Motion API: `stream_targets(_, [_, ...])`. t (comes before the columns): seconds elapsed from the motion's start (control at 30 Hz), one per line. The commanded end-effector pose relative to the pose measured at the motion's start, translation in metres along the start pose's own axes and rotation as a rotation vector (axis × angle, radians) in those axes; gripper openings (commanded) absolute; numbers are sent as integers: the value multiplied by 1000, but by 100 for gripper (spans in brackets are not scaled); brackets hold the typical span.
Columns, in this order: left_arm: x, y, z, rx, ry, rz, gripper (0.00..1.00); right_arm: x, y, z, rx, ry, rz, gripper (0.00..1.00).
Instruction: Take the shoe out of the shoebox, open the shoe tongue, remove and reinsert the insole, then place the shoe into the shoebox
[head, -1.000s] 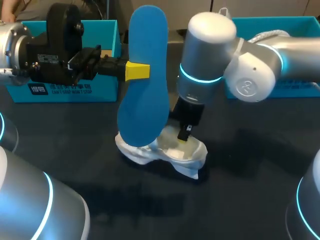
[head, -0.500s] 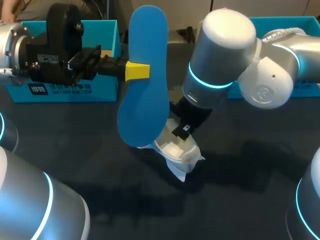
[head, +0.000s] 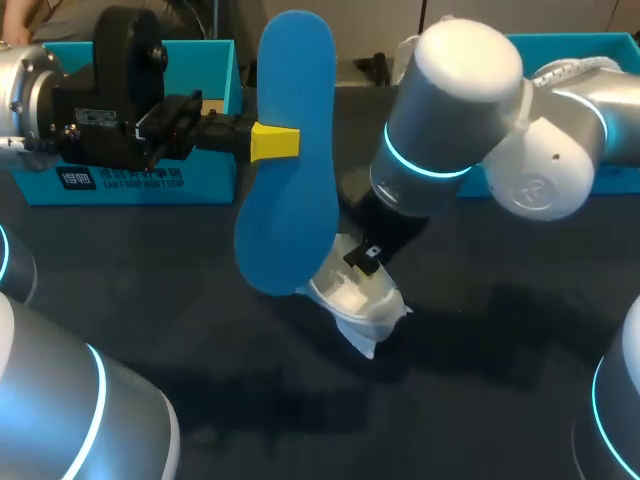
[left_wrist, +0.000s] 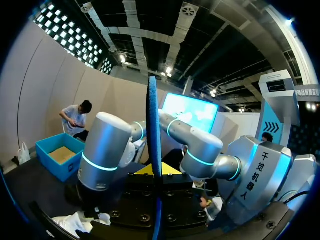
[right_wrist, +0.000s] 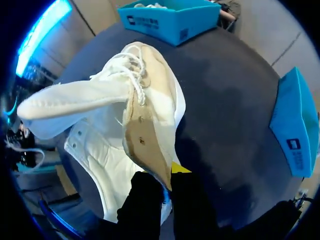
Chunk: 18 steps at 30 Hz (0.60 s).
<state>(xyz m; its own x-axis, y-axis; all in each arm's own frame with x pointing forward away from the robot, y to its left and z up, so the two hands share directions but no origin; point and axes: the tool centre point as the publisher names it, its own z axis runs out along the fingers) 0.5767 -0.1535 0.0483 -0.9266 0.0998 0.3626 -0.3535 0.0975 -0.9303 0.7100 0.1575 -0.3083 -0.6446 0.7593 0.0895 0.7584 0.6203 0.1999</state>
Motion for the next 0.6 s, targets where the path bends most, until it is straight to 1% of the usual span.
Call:
stream_targets(0.03, [0, 0, 1, -2, 1, 0, 0, 2, -11, -8, -42, -39, 252, 0])
stream_targets(0.1, [0, 0, 1, -2, 1, 0, 0, 3, -12, -8, -30, -65, 316, 0])
stream_targets(0.13, [0, 0, 1, -2, 1, 0, 0, 4, -12, -7, -6, -87, 362, 0])
stream_targets(0.2, [0, 0, 1, -2, 1, 0, 0, 6, -13, -5, 6, -98, 412, 0])
stream_targets(0.23, [0, 0, 1, -2, 1, 0, 0, 7, -14, -2, 29, -115, 444, 0])
stream_targets(0.3, [0, 0, 1, -2, 1, 0, 0, 8, -15, 4, 13, -89, 475, 0])
stream_targets(0.37, [0, 0, 1, -2, 1, 0, 0, 8, -16, 10, 19, -88, 522, 0])
stream_targets(0.47, [0, 0, 1, -2, 1, 0, 0, 9, -17, 16, -1, -62, 582, 0])
stream_targets(0.5, [0, 0, 1, -2, 1, 0, 0, 9, -17, 18, -23, -46, 595, 0])
stream_targets(0.57, [0, 0, 1, -2, 1, 0, 0, 11, -17, 23, -22, -35, 620, 0])
stream_targets(0.6, [0, 0, 1, -2, 1, 0, 0, 11, -17, 25, -37, -27, 630, 0])
